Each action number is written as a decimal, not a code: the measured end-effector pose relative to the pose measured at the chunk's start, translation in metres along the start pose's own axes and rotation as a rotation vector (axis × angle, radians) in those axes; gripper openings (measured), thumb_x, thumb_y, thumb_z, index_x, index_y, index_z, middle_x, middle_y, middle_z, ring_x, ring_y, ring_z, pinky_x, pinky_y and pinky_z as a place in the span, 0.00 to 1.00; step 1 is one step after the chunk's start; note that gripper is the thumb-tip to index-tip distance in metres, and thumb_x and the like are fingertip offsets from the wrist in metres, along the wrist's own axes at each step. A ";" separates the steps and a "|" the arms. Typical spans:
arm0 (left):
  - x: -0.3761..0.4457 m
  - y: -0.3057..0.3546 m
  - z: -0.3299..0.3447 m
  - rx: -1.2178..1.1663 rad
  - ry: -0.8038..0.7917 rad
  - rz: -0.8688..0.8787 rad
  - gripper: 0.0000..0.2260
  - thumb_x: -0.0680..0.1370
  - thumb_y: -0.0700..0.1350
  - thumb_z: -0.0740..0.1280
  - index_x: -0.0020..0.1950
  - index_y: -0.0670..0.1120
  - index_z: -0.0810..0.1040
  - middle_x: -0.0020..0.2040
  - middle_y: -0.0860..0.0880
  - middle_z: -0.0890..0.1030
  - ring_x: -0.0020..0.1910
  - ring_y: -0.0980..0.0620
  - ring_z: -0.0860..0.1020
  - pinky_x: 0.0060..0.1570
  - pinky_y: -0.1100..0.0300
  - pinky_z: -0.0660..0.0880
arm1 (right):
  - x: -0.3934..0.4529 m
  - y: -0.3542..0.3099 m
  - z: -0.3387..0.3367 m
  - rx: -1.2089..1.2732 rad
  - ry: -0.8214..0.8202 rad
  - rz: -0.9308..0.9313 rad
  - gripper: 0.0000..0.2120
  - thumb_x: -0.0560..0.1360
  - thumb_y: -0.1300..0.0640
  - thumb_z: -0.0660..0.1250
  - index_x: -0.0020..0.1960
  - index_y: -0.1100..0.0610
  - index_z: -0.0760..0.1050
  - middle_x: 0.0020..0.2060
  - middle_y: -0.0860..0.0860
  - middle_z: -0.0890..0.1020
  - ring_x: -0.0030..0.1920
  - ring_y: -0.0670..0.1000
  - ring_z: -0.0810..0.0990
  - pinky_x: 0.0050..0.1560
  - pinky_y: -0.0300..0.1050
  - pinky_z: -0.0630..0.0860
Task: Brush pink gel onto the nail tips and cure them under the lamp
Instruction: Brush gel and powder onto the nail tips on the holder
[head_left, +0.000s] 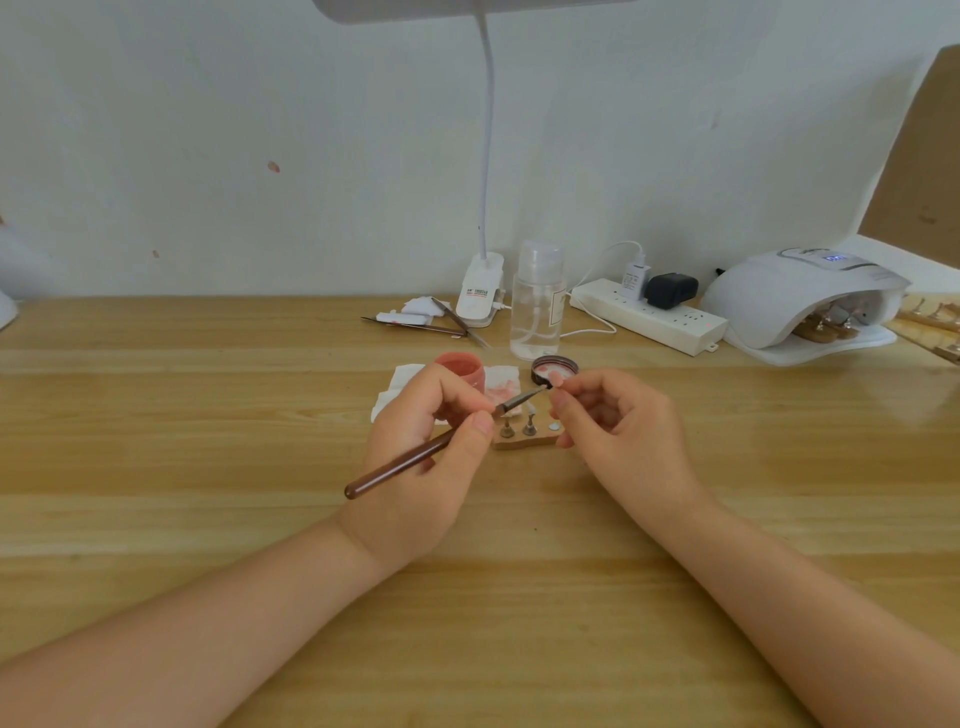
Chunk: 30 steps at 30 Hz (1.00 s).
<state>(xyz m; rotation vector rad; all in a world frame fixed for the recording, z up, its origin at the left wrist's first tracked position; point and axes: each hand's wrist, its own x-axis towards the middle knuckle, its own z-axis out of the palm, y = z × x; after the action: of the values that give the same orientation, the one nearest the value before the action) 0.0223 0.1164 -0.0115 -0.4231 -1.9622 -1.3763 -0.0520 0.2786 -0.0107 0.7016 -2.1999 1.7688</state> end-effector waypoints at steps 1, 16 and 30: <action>0.000 0.001 0.001 -0.013 0.005 -0.016 0.02 0.74 0.49 0.62 0.44 0.55 0.74 0.40 0.51 0.79 0.50 0.52 0.78 0.50 0.62 0.72 | 0.000 0.000 0.000 -0.009 0.003 -0.002 0.05 0.73 0.59 0.70 0.41 0.50 0.78 0.34 0.52 0.82 0.35 0.54 0.81 0.39 0.50 0.80; 0.000 0.003 0.004 0.029 0.007 0.023 0.02 0.75 0.46 0.64 0.45 0.52 0.75 0.41 0.48 0.81 0.47 0.57 0.79 0.52 0.68 0.71 | 0.000 0.001 0.001 -0.039 0.013 -0.029 0.09 0.73 0.60 0.71 0.41 0.47 0.78 0.33 0.49 0.81 0.34 0.52 0.80 0.40 0.55 0.79; 0.000 0.004 0.004 -0.018 -0.003 -0.030 0.03 0.75 0.49 0.63 0.45 0.52 0.75 0.45 0.52 0.81 0.52 0.57 0.78 0.50 0.67 0.72 | 0.001 0.004 0.000 -0.096 0.020 -0.061 0.11 0.73 0.60 0.71 0.41 0.44 0.77 0.34 0.45 0.82 0.34 0.47 0.80 0.39 0.49 0.80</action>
<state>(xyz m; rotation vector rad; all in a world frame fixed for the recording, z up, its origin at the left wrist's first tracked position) 0.0232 0.1212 -0.0096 -0.4063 -1.9672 -1.4141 -0.0547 0.2789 -0.0132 0.7185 -2.2092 1.6224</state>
